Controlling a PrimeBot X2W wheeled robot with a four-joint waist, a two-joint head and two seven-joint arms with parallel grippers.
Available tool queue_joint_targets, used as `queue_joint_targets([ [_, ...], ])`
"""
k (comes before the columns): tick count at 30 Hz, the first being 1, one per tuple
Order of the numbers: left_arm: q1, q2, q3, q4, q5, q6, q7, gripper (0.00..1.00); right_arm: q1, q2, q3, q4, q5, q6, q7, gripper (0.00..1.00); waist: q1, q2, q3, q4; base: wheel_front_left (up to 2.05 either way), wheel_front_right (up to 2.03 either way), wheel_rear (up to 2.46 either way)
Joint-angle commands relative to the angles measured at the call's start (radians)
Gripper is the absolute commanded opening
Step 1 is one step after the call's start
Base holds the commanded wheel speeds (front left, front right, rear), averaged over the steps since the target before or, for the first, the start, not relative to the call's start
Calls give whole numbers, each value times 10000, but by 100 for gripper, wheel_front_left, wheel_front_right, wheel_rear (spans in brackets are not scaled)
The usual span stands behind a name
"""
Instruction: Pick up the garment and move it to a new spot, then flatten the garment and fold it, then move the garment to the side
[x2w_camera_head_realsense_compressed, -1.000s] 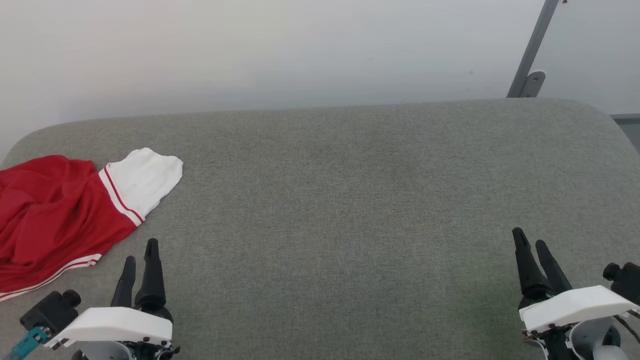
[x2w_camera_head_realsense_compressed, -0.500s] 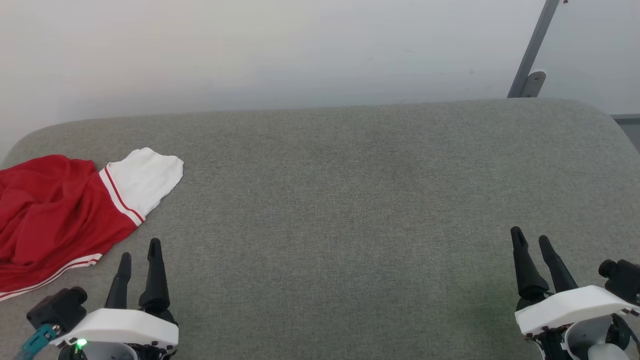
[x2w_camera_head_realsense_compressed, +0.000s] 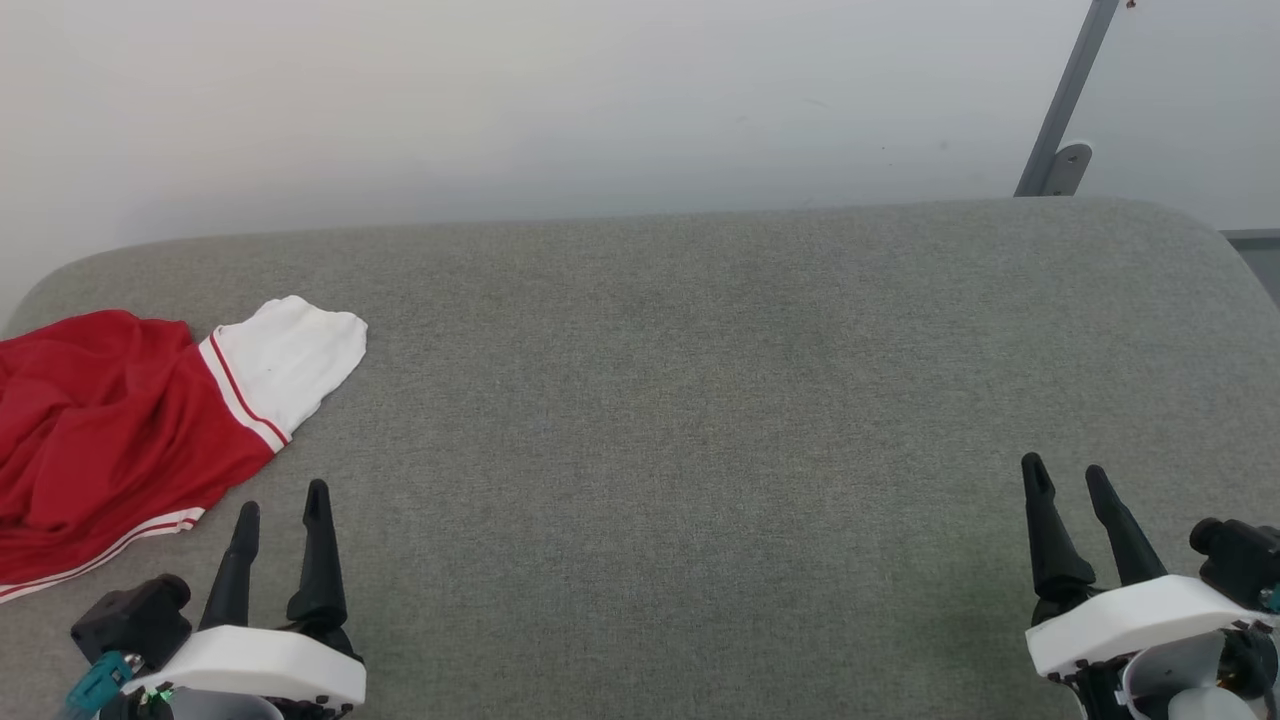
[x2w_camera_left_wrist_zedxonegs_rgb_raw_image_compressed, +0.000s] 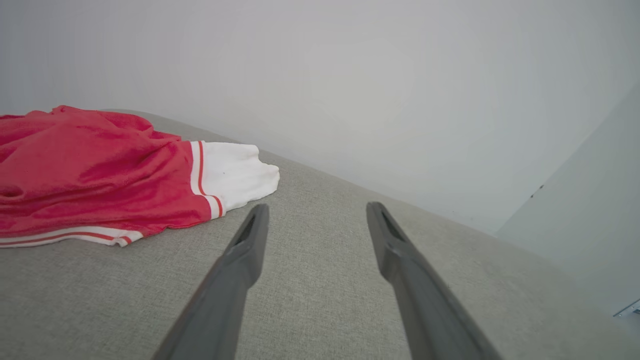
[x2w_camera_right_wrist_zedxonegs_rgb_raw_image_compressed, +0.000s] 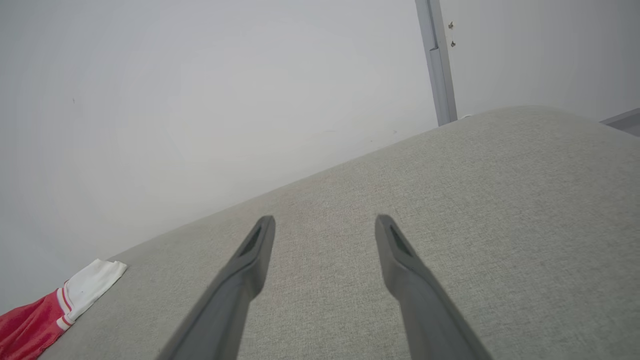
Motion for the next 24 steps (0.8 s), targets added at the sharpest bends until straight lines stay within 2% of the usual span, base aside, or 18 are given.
queue_joint_targets([
  [1, -31, 27, 24, -106, 261, -58, -100, 100, 8, -47, 14, -117, -259, 0, -72, 100, 0, 0, -3, 1, 0, 0, 0],
  [24, 191, -74, 35, -209, 2305, -223, -601, 100, 173, -21, -58, -202, -2169, -1, -491, 100, 0, 0, -30, 16, 0, 0, 0],
])
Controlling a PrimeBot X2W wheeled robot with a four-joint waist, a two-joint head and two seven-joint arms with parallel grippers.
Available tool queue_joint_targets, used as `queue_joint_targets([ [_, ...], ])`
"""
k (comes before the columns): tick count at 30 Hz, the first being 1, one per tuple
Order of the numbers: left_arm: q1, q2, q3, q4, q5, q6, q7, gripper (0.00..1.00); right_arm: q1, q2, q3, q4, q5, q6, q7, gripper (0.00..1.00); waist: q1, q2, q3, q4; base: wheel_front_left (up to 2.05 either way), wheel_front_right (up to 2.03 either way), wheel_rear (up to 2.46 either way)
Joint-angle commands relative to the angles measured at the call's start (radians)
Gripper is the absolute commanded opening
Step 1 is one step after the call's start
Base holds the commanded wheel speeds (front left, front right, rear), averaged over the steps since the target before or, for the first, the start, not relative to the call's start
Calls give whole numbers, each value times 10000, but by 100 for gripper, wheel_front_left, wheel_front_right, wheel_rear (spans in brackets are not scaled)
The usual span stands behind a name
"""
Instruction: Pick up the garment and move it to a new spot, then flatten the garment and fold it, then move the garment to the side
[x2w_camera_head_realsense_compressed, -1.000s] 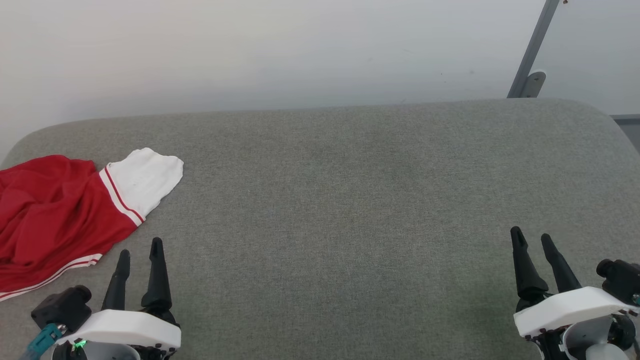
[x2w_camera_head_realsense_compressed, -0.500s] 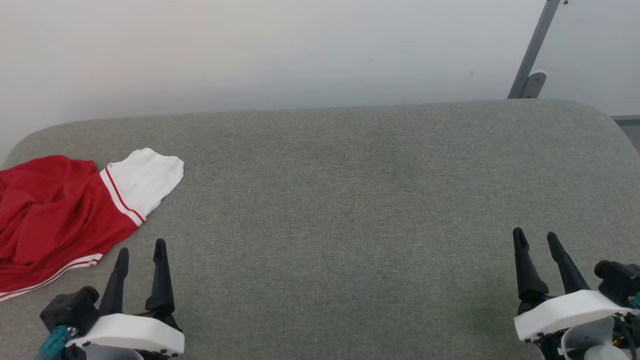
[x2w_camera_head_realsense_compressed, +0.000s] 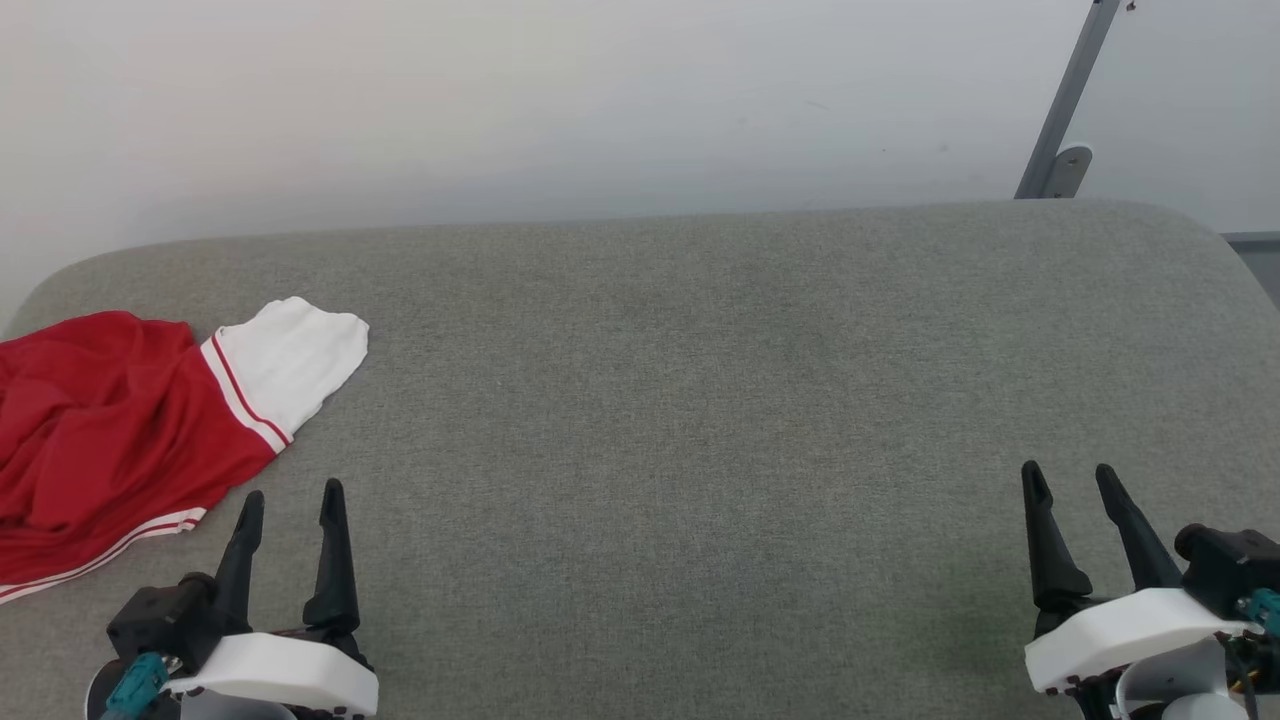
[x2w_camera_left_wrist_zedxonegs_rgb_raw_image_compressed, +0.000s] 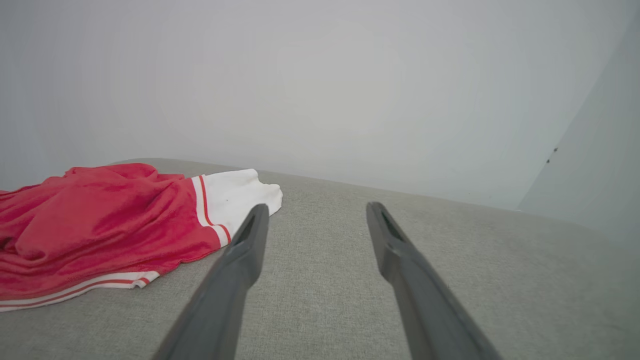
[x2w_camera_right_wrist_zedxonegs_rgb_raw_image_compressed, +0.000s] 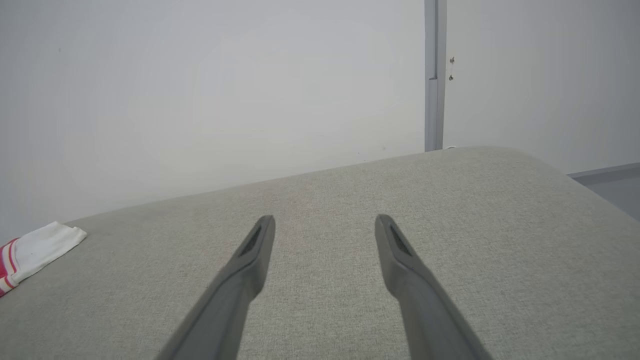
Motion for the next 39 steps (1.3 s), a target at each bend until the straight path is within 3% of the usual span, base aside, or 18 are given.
queue_joint_targets([
  [1, 107, 5, 6, -69, 299, -35, -90, 100, 23, 16, 10, -117, -243, -3, -85, 100, 0, 0, -3, 11, 0, 0, 0],
  [20, 202, 21, -4, -168, 1571, -109, -432, 100, 207, -30, -45, -377, -1533, -3, -255, 100, 0, 0, -7, 69, 0, 0, 0],
  [31, 181, 0, -91, -127, 1433, -151, -433, 100, 190, -115, 73, -310, -1527, -3, -314, 100, 0, 0, 1, 115, 0, 0, 0],
  [39, -87, -63, 443, 355, 1053, 53, -433, 100, -12, -309, 788, -438, -1395, -3, -127, 100, 0, 0, -8, 970, 0, 0, 0],
])
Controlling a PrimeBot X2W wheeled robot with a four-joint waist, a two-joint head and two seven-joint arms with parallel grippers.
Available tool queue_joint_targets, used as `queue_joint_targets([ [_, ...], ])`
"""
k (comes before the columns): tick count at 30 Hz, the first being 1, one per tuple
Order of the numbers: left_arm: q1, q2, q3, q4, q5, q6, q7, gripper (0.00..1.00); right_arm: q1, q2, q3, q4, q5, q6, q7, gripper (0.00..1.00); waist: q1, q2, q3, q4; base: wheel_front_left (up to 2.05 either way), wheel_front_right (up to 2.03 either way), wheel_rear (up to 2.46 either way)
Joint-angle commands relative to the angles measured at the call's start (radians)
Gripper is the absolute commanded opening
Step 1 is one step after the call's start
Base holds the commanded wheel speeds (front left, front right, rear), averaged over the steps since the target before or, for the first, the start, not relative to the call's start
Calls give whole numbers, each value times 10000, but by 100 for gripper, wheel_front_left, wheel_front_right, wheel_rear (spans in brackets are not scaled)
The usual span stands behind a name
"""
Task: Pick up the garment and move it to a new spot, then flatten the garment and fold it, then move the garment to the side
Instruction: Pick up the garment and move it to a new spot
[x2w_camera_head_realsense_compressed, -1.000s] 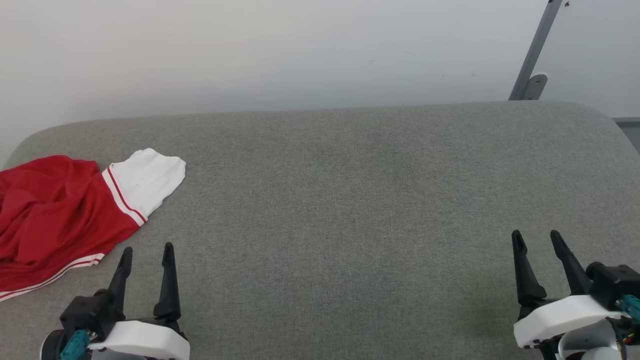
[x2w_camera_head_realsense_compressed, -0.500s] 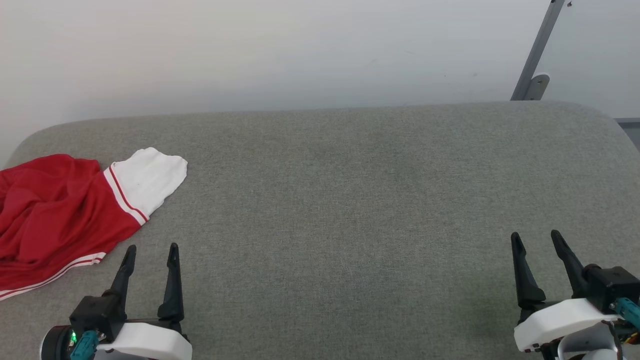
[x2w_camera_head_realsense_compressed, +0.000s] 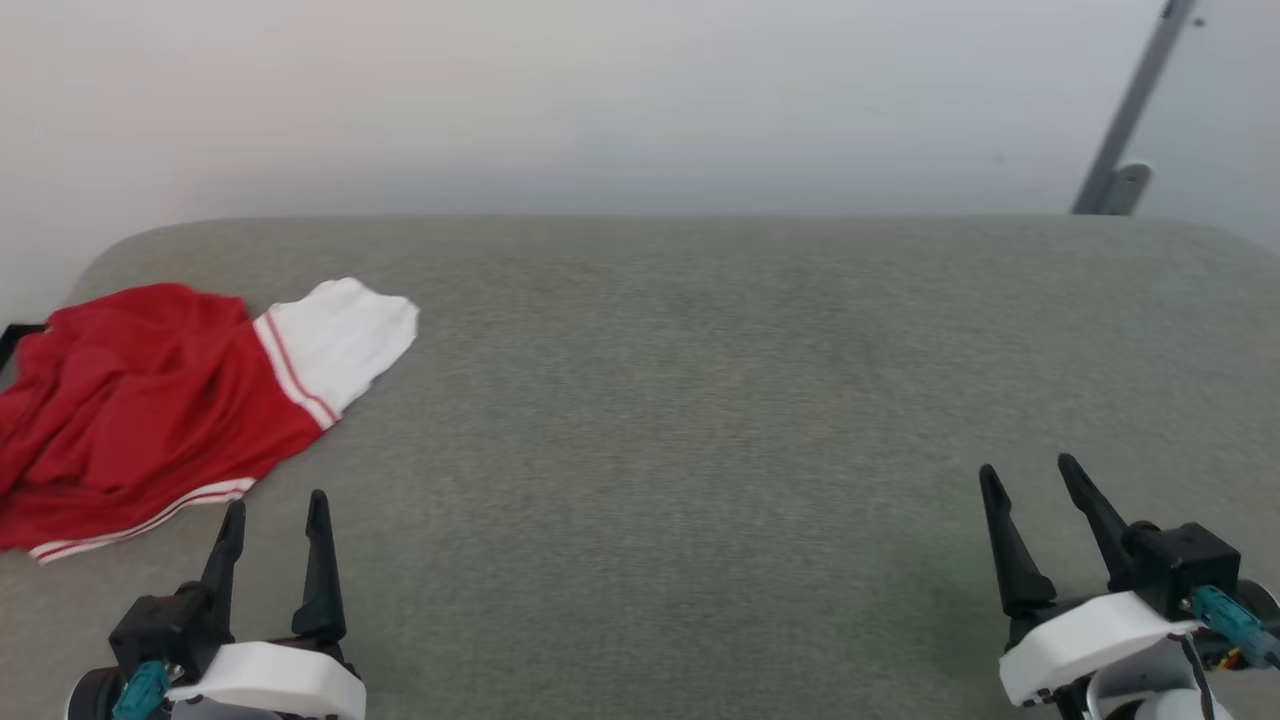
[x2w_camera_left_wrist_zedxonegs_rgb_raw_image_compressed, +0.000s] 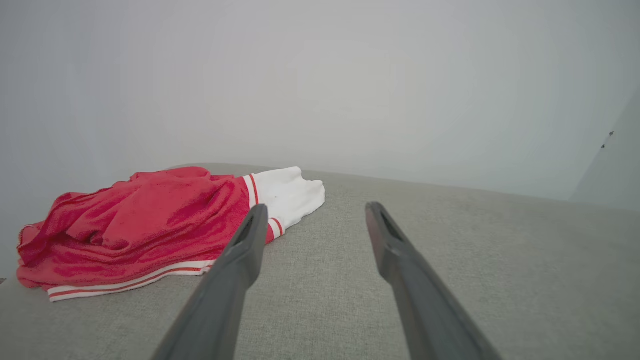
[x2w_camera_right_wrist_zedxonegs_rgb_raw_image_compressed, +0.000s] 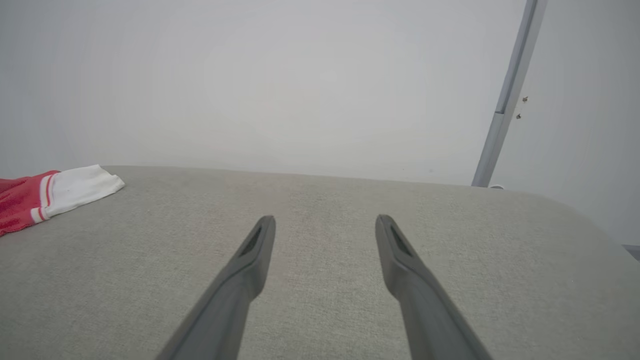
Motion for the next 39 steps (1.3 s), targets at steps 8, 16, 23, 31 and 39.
queue_joint_targets([
  [8, -404, 52, 460, 347, -118, 251, -56, 100, -517, -292, 1017, -171, 214, -3, 261, 100, 0, 0, -80, 1955, 0, 0, 0],
  [16, -308, 9, 589, 203, 12, 435, -58, 100, -759, -365, 1769, -97, 351, -3, 398, 100, 0, 0, -137, 3082, 0, 0, 0],
  [23, -228, -46, 558, 254, -49, 500, -56, 100, -906, -428, 2191, -61, 466, -5, 453, 100, 0, 0, -115, 3740, 0, 0, 0],
  [31, -576, -154, 587, 415, -424, 518, -56, 100, -737, -560, 1857, -249, 492, -5, 506, 100, 0, 0, 152, 4087, 0, 0, 0],
  [39, -2407, 204, 291, 1157, -404, 227, -58, 100, -736, -662, 1304, -812, 362, -3, 758, 100, 0, 0, 786, 3871, 0, 0, 0],
])
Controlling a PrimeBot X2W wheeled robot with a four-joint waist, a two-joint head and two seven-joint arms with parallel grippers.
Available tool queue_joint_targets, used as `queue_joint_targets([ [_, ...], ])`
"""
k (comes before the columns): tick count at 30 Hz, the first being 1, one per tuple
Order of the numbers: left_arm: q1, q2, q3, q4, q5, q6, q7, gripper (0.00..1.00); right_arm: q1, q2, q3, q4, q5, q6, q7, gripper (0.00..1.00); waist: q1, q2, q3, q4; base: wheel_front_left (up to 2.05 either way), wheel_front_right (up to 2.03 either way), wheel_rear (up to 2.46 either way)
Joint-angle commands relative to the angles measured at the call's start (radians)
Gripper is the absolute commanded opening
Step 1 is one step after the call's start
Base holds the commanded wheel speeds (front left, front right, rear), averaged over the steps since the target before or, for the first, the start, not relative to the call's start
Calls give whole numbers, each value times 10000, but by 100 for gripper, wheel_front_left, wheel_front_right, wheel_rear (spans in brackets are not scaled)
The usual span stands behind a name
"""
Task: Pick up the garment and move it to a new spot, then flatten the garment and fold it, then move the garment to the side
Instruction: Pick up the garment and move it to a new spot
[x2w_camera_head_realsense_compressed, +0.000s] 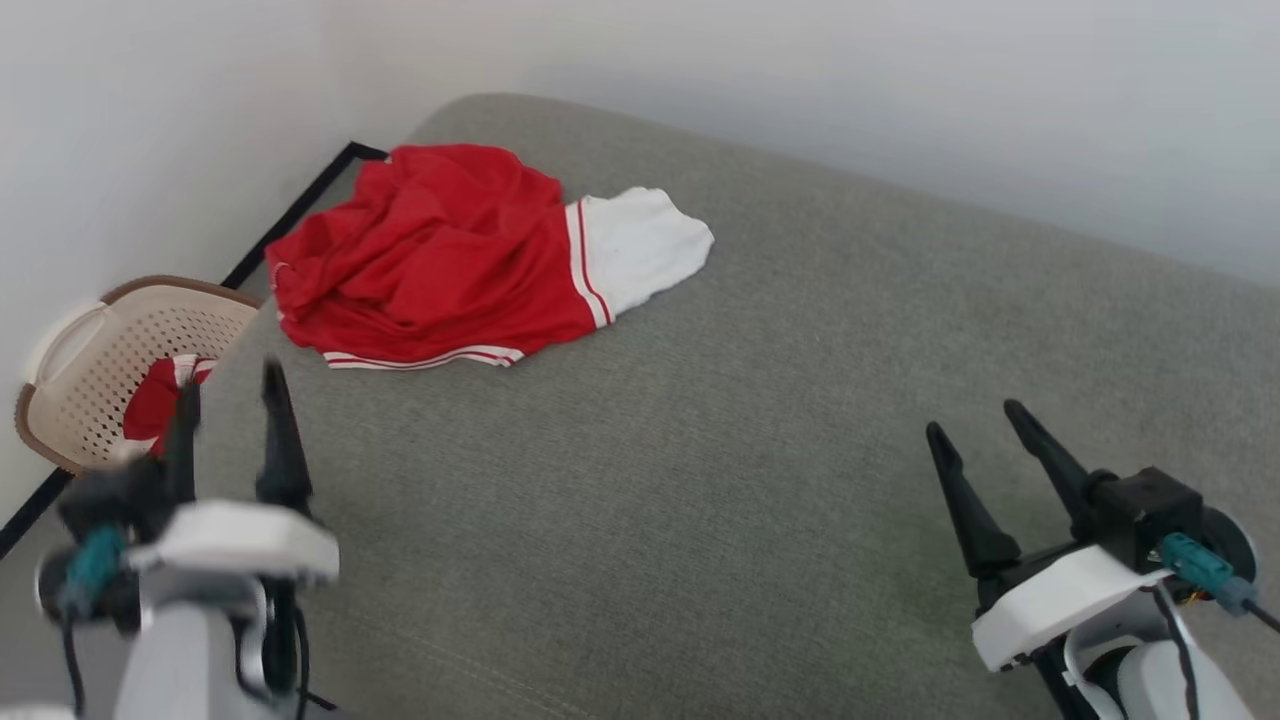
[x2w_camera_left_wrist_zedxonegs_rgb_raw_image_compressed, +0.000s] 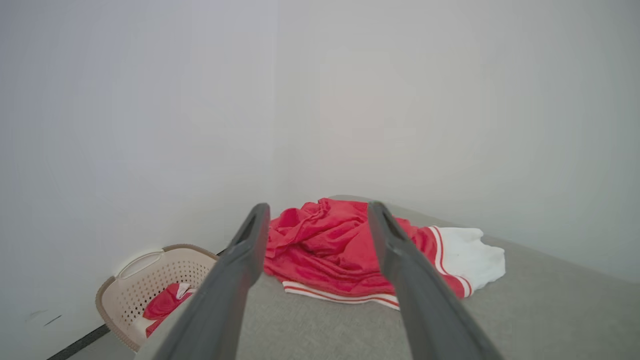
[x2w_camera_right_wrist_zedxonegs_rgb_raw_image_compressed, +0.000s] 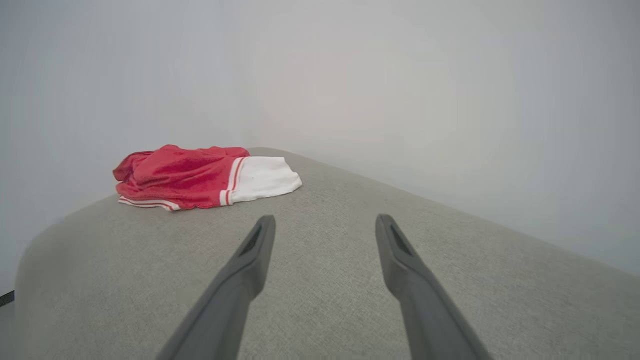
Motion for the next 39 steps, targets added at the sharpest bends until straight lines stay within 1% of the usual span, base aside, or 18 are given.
queue_joint_targets([
  [1, -493, 38, -99, 108, 89, -61, -55, 100, -110, -87, -28, -135, -38, -7, 85, 100, 0, -1, 301, -239, 0, 0, 0],
  [8, -2855, 750, -445, 1636, 82, -261, -24, 100, -711, -451, 73, -892, -84, -7, 446, 100, 0, -1, 1408, -1194, 0, 0, 0],
  [12, -4214, 1205, -536, 2925, -111, -330, 109, 100, -1136, -703, 101, -1378, -35, -7, 643, 100, 0, -1, 2162, -1789, 0, 0, 0],
  [13, -4551, 1402, -562, 3287, -107, -349, 167, 100, -1270, -742, 158, -1539, -19, -7, 711, 100, 0, -1, 2394, -1968, 0, 0, 0],
  [18, -6074, 2155, -654, 5255, -220, -382, 672, 100, -1819, -1026, 279, -2134, 60, -7, 896, 100, 0, -1, 3356, -2743, 0, 0, 0],
  [19, -6074, 2155, -654, 5255, -220, -382, 672, 100, -1819, -1026, 279, -2134, 60, -7, 896, 100, 0, -1, 3356, -2743, 0, 0, 0],
  [21, -6604, 2375, -614, 5984, -293, -371, 923, 100, -1993, -1080, 319, -2330, 121, -5, 958, 100, 0, -1, 3678, -3009, 0, 0, 0],
  [24, -7261, 2736, -583, 6975, -323, -239, 1441, 100, -2175, -1215, 366, -2616, 179, -7, 1051, 100, 0, -1, 4088, -3353, 0, 0, 0],
  [27, -7822, 2953, -533, 7924, -425, -122, 2218, 100, -2308, -1329, 355, -2911, 244, -7, 1174, 100, 0, -1, 4420, -3568, 0, 0, 0],
  [30, -8202, 3116, -521, 8738, -476, 141, 3063, 100, -2323, -1420, 349, -3193, 314, -7, 1321, 100, 0, -1, 4663, -3718, 0, 0, 0],
  [33, -8374, 3078, -549, 9268, -547, 296, 4158, 100, -2363, -1488, 349, -3461, 350, -7, 1484, 100, 0, -1, 4845, -3824, 0, 0, 0],
  [34, -8254, 2898, -586, 9501, -585, 316, 4897, 100, -2381, -1536, 342, -3632, 365, -7, 1601, 100, 0, -1, 4936, -3871, 0, 0, 0],
  [35, -8193, 2820, -608, 9588, -621, 285, 5229, 100, -2384, -1558, 340, -3721, 387, -7, 1655, 100, 0, -1, 4975, -3889, 0, 0, 0],
  [36, -7889, 2598, -616, 9826, -728, 490, 6409, 100, -2383, -1615, 342, -3970, 408, -5, 1828, 100, 0, -1, 5062, -3943, 0, 0, 0],
  [37, -7739, 2523, -607, 9887, -782, 552, 6748, 100, -2376, -1620, 344, -4053, 407, -7, 1899, 100, 0, -1, 5077, -3956, 0, 0, 0],
  [38, -7580, 2391, -638, 9953, -814, 456, 7060, 100, -2369, -1630, 336, -4112, 404, -7, 1919, 100, 0, -1, 5087, -3969, 0, 0, 0],
  [39, -7496, 2277, -512, 9981, -1010, 399, 7134, 100, -2353, -1641, 314, -4191, 392, -7, 1972, 100, 0, -1, 5101, -3968, 0, 0, 0],
])
